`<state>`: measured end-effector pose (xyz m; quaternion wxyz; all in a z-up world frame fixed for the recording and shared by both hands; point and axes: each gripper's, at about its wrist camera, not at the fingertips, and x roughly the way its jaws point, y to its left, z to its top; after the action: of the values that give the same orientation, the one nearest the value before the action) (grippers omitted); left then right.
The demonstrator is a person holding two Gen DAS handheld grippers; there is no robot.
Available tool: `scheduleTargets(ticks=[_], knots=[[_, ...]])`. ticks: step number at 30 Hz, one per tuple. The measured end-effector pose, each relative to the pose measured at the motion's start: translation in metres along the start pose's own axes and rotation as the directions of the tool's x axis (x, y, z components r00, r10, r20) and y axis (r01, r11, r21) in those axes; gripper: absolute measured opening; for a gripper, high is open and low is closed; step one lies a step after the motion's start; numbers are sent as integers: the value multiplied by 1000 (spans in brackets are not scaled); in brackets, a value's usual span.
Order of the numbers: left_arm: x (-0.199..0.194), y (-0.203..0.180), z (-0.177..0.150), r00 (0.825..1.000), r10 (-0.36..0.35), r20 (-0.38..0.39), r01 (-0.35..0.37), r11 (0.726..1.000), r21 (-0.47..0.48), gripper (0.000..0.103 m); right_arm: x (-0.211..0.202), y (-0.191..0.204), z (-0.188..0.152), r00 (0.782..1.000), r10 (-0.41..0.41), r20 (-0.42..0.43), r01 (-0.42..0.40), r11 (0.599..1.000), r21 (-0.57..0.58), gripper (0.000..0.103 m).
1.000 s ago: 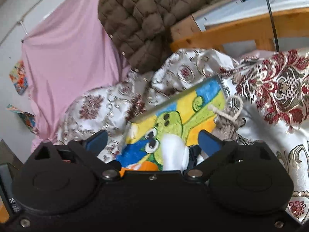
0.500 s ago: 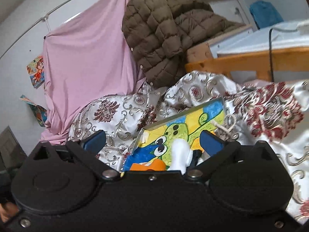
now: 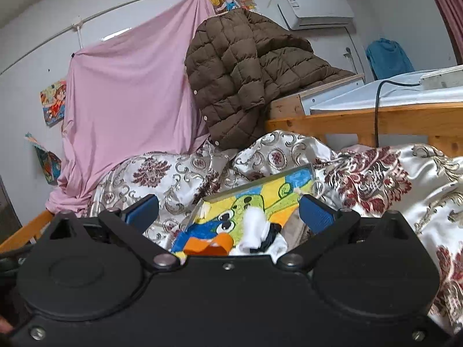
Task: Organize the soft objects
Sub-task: 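Lift both open tools away from the painting tray, then move both open tools back over the scattered items on the bed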
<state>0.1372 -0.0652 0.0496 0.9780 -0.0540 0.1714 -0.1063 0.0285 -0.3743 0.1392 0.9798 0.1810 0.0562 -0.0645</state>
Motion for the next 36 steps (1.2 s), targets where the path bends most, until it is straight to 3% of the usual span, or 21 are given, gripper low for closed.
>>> scheduleTargets(ticks=[12, 16, 23, 31, 36], knots=[[-37, 18, -29, 992, 103, -67, -105, 994, -20, 102, -42, 23, -33, 996, -54, -65, 50, 997, -66, 103], [-43, 24, -34, 989, 123, -84, -126, 991, -34, 102, -43, 33, -43, 990, -103, -100, 90, 989, -120, 103], [-51, 27, -39, 983, 157, -95, -160, 986, -35, 102, -40, 48, -52, 982, -119, -147, 94, 982, -166, 103], [-48, 29, -51, 967, 187, -172, -192, 981, -16, 102, -35, 66, -69, 965, -143, -221, 91, 969, -229, 102], [-40, 31, -60, 951, 197, -236, -204, 979, -6, 102, -19, 70, -80, 936, -190, -297, 115, 961, -253, 102]])
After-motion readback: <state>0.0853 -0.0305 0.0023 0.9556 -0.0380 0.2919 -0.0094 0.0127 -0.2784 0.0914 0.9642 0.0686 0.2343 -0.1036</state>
